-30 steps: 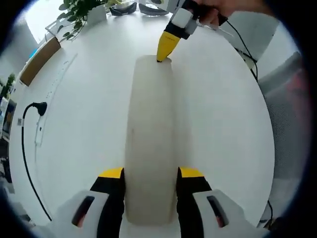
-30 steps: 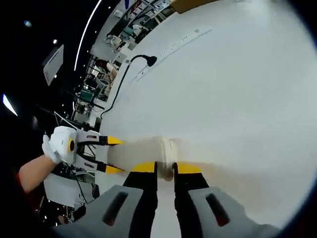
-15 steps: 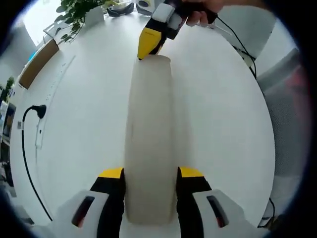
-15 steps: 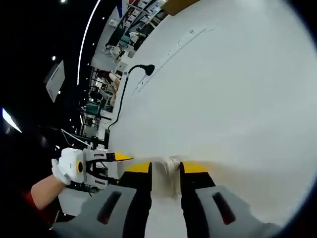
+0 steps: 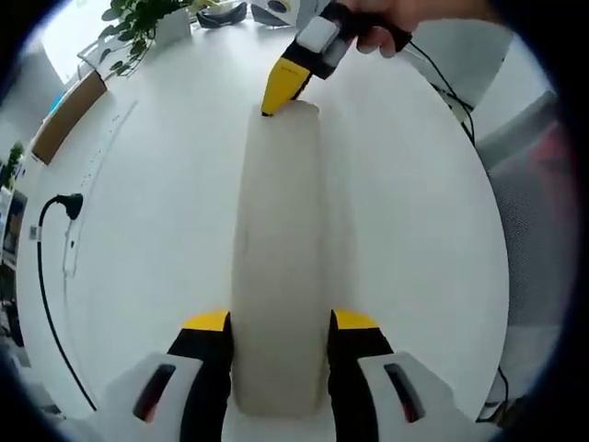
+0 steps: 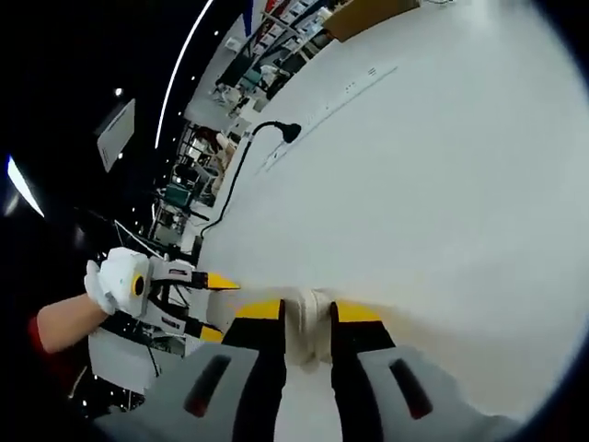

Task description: Arrange the utensils inside the cutlery case until each visible utensil rests in its matching compartment.

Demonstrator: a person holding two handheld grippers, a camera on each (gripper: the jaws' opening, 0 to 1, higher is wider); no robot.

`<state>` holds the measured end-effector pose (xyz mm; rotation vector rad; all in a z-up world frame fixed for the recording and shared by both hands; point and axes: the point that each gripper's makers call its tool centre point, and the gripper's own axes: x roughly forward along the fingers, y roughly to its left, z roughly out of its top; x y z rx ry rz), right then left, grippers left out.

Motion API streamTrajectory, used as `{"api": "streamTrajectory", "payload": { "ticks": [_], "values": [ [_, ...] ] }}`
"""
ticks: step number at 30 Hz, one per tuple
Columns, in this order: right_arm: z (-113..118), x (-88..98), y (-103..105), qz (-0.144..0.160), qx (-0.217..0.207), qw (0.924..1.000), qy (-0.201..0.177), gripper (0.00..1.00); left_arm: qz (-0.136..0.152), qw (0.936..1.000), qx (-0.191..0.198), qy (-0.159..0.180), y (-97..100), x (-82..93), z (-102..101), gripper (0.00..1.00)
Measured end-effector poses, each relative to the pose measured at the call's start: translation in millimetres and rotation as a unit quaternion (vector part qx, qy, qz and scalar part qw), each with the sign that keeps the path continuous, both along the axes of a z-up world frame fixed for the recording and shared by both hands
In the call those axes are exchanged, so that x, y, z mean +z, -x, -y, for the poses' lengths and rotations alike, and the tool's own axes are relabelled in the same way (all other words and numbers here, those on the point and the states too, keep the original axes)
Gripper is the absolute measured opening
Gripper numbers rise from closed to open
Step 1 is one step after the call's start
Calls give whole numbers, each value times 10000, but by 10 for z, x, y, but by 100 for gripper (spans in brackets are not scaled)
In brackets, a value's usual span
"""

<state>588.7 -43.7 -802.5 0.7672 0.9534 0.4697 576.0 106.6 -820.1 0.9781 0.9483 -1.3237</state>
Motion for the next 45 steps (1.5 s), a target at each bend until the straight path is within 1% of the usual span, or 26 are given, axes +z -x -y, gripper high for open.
{"api": "streamTrajectory", "payload": {
  "ticks": [2,3,4,6,8,10,14,15,16,19,20,21,23,24,26,27,28,30,33,36,37,38,41,42,43,45],
  "values": [
    [-10,-29,-8,-306,-77,9994,-150,13,2,10000,-14,-17,-1,-2,2,41],
    [23,-64,85,-451,272,9986,-22,13,22,10000,-1,-37,-9,-4,-3,41],
    [36,-96,36,-525,-21,9986,3,12,9,10000,7,-23,-9,-7,1,41],
    [24,-120,16,-457,71,9989,105,12,-1,10000,22,-4,-2,-11,-2,41],
    [16,-115,58,-820,-217,9963,-162,11,-8,10000,28,-1,1,-14,-3,41],
    [3,-103,13,-1011,-188,9942,-325,12,-19,10000,6,-20,4,-17,0,41],
    [44,-122,-91,-415,25,9991,-84,13,-47,10000,56,-58,-40,-37,4,42],
    [56,-133,-114,-542,-58,9984,-150,13,-68,9996,251,-62,-50,-38,-4,43],
    [20,-111,-59,-53,57,9998,155,13,-56,9997,229,-55,-51,-37,-2,43],
    [-61,-44,14,-68,116,9996,231,15,-17,9995,248,193,-21,-29,1,42],
    [-61,-10,51,278,462,9965,632,15,8,9996,192,226,-22,-26,4,42],
    [-84,-1,111,140,514,9958,742,15,18,9996,123,262,-22,-25,10,42],
    [-117,39,144,217,953,9888,1132,22,-29,9995,174,260,-29,-26,19,42],
    [-128,84,116,561,1141,9809,1470,31,-37,9996,151,256,-25,-27,22,42],
    [-166,166,94,1145,1552,9623,1916,37,-79,9996,109,262,-16,-26,27,43],
    [-215,186,176,1292,2026,9441,2257,38,-115,9995,-2,290,0,-25,34,43],
    [-112,114,77,1547,2524,9225,2478,39,-110,9994,-159,274,2,-26,33,43],
    [-218,156,94,1878,2990,8982,2620,44,-99,9994,-297,118,-11,-35,19,43],
    [-366,173,146,2097,3580,8667,2770,48,-101,9995,-298,58,-20,-39,23,43],
    [-425,179,86,2179,3662,8605,2792,48,-92,9995,-287,69,-23,-38,13,43],
    [-451,170,88,2268,3838,8495,2823,48,-87,9996,-254,102,-25,-38,13,43],
    [-457,162,92,2287,3895,8456,2845,48,-87,9997,-191,156,-23,-38,13,43],
    [-471,50,168,2388,4521,8002,3134,49,-70,9995,-113,270,-8,-32,3,43],
    [-482,17,191,2392,4657,7891,3212,49,-71,9994,-117,306,-6,-32,2,43],
    [-468,-37,194,2410,4853,7697,3376,50,-69,9994,-132,320,-5,-31,2,43],
    [-521,-60,195,2409,4940,7630,3402,50,-93,9993,-169,331,-7,-31,8,43]
  ]
}}
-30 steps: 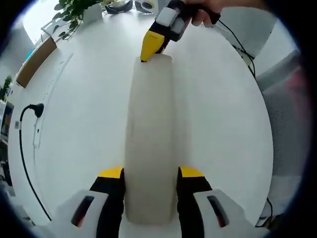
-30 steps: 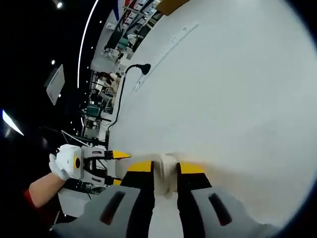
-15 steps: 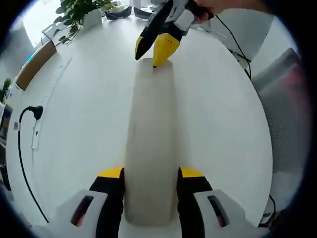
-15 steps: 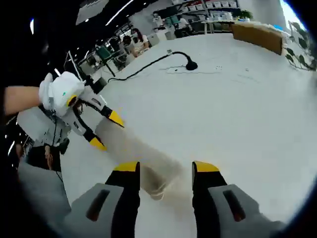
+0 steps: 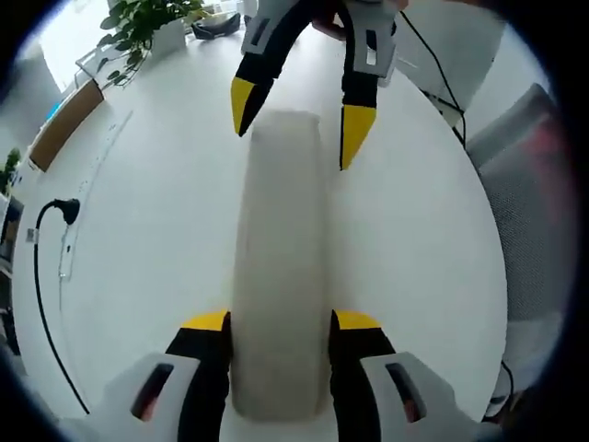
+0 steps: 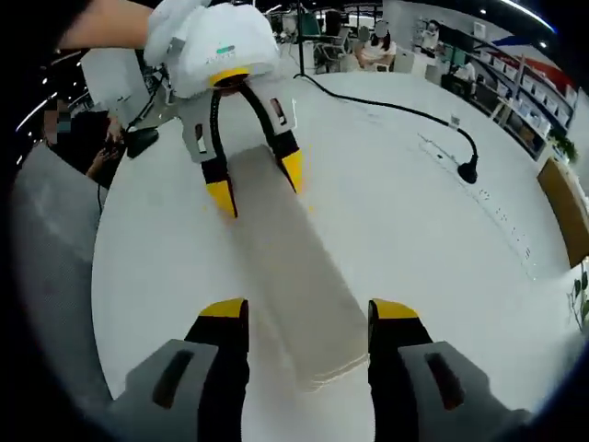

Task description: Arrange the utensils inside the cutlery case until each visible utensil rests in its matching compartment.

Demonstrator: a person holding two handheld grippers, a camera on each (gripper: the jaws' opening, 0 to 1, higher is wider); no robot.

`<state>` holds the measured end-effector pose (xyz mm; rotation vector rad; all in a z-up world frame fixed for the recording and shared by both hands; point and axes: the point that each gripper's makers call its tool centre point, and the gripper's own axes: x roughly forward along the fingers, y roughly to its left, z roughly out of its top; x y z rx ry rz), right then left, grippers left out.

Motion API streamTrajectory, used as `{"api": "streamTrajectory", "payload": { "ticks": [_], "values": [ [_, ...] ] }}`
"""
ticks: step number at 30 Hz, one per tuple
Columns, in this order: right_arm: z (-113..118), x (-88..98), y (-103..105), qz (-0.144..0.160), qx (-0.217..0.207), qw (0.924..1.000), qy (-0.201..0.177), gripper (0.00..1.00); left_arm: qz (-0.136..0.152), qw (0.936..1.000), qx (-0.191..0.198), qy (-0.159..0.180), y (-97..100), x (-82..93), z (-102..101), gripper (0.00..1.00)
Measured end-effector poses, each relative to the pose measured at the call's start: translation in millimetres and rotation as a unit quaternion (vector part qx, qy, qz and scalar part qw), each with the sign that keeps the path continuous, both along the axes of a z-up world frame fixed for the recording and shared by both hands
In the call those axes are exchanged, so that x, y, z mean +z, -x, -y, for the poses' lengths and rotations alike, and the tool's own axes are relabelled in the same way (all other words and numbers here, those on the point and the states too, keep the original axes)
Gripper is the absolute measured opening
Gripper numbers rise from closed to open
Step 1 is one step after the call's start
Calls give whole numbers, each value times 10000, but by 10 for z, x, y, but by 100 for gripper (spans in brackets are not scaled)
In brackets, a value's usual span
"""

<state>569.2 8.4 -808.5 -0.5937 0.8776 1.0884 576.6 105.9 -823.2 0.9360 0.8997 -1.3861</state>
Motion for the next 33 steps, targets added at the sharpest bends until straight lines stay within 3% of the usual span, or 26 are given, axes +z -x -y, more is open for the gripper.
{"api": "streamTrajectory", "payload": {
  "ticks": [5,7,12,13,16,18,19,21,22,23,24,25,26,29,30,32,33],
  "values": [
    [-85,-11,-51,106,362,9990,230,46,28,10000,-16,92,9,5,-3,43],
    [-103,-23,-29,131,612,9973,380,38,21,9999,40,110,6,6,-2,44],
    [-61,-76,-20,289,1108,9895,880,37,37,9994,320,116,2,13,-17,44],
    [-57,-82,-12,357,1421,9840,1016,37,22,9992,379,161,11,24,-32,44],
    [-57,-92,-10,290,1522,9815,1122,36,-255,9917,1135,548,10,94,-179,44],
    [-52,-99,-7,296,1640,9785,1213,36,-563,9844,1454,815,62,140,-323,44],
    [-55,-101,-2,317,1706,9767,1265,36,-554,9825,1474,992,73,165,-362,44],
    [-55,-105,-3,304,1679,9769,1288,36,-637,9707,2032,1111,63,187,-536,42],
    [-52,-104,-2,297,1683,9767,1299,36,-902,9544,2537,1288,85,209,-601,41],
    [-50,-100,-1,286,1691,9764,1314,36,-1036,9428,2817,1449,86,234,-633,39],
    [-49,-100,0,280,1696,9762,1319,36,-1250,9246,3168,1706,92,271,-665,38],
    [-49,-99,2,279,1695,9761,1331,36,-1303,9183,3289,1776,90,281,-681,36],
    [-49,-99,3,285,1695,9760,1339,36,-1450,9008,3638,1875,89,295,-746,35],
    [-51,-95,12,316,1737,9747,1374,36,-1661,8630,4262,2143,62,325,-842,35],
    [-53,-96,20,315,1760,9740,1389,36,-1790,8400,4602,2247,43,333,-875,36],
    [-69,-96,75,332,1956,9696,1435,36,-2310,7886,5085,2571,55,381,-843,34],
    [-75,-98,94,334,2046,9676,1438,36,-2605,7541,5387,2707,61,384,-832,32]
  ]
}}
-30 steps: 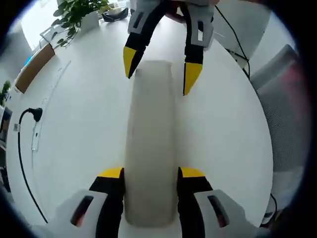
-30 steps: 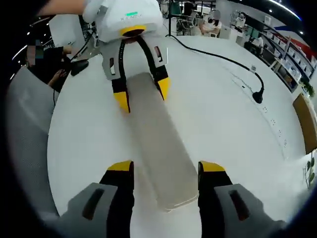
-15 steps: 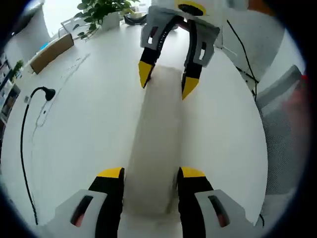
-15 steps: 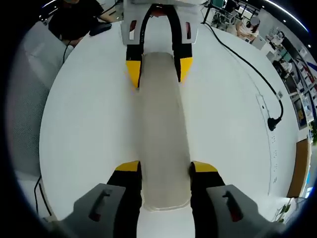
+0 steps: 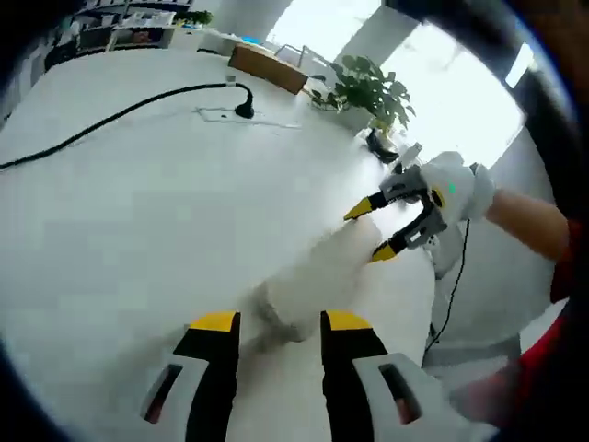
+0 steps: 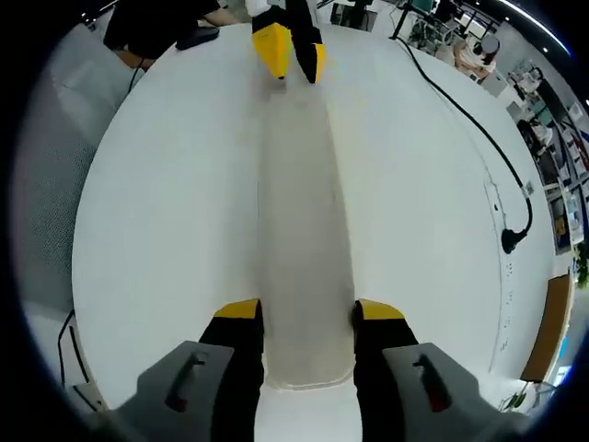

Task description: Arrange the utensils inside the cutlery case until each visible utensil rests in its matching compartment.

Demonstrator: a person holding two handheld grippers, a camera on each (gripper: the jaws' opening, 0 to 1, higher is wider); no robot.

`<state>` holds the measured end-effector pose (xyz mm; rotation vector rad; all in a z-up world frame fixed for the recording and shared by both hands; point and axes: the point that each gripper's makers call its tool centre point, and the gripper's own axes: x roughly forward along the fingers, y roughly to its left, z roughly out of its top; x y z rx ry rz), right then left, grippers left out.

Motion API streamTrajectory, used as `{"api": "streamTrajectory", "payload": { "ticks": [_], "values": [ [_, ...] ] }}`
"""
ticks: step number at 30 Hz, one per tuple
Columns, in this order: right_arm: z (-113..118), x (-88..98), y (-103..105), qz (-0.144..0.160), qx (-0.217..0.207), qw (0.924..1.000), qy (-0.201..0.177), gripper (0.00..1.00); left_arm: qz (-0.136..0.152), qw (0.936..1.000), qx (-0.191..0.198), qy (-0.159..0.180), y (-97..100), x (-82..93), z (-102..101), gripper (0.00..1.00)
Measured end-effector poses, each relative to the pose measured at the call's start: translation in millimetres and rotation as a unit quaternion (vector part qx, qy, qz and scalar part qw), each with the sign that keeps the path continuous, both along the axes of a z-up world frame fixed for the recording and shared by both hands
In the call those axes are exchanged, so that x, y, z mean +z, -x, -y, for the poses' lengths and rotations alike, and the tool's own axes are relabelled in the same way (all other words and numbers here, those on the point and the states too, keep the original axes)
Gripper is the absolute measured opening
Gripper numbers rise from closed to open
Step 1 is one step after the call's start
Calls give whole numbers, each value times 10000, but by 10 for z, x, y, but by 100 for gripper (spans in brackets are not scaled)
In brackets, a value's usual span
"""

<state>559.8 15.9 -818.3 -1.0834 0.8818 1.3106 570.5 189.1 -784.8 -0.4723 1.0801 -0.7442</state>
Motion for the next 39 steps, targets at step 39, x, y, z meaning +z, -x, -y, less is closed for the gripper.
{"api": "streamTrajectory", "payload": {
  "ticks": [39],
  "values": [
    [-10,0,109,93,91,9999,25,35,-1046,9916,530,542,180,-246,85,16]
  ]
}}
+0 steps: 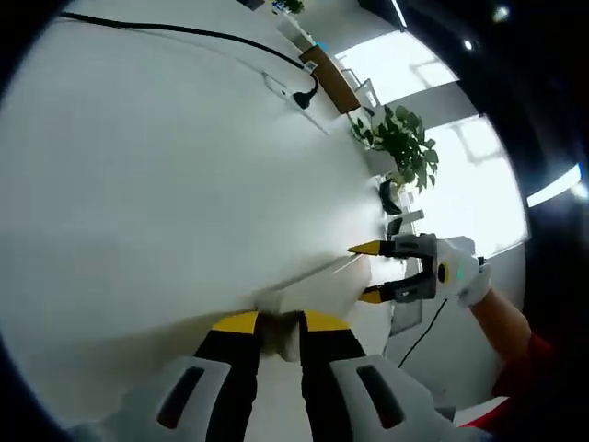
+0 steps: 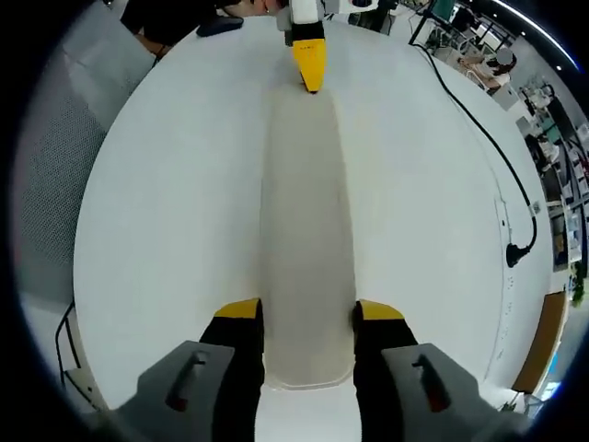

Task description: Arrange the utensils inside the cutlery case until each visible utensil rests in its matching compartment.

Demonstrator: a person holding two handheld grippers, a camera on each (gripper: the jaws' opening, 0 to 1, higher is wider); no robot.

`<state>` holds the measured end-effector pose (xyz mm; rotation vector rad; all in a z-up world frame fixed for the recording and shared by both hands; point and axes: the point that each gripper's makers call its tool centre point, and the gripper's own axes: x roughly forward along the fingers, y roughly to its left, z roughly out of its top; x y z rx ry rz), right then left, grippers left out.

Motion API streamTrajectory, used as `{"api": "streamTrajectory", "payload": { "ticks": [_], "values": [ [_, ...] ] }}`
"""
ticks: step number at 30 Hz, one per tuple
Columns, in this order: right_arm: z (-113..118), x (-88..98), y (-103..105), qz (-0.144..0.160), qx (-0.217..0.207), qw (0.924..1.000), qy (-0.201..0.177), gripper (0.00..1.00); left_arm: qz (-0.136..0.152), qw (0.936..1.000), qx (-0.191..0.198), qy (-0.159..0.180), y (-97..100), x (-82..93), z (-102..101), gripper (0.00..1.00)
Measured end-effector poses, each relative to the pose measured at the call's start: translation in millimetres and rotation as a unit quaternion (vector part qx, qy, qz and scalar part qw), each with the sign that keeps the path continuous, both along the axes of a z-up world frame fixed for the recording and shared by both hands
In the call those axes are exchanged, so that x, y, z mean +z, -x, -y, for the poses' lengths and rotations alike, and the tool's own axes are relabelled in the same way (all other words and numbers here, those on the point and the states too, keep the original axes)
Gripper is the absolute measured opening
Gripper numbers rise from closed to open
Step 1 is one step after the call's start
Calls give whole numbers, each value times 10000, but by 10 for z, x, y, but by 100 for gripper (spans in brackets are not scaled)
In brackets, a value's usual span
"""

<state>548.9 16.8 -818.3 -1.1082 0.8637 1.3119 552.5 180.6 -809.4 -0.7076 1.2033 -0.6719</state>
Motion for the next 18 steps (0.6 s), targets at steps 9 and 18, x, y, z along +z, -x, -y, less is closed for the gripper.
{"api": "streamTrajectory", "payload": {
  "ticks": [9,18],
  "values": [
    [-2,-5,16,-131,6,9999,-50,35,226,9997,20,-70,-9,-12,-13,13],
    [-5,-17,32,-231,98,9997,26,35,471,9985,84,-284,-141,43,21,6]
  ]
}}
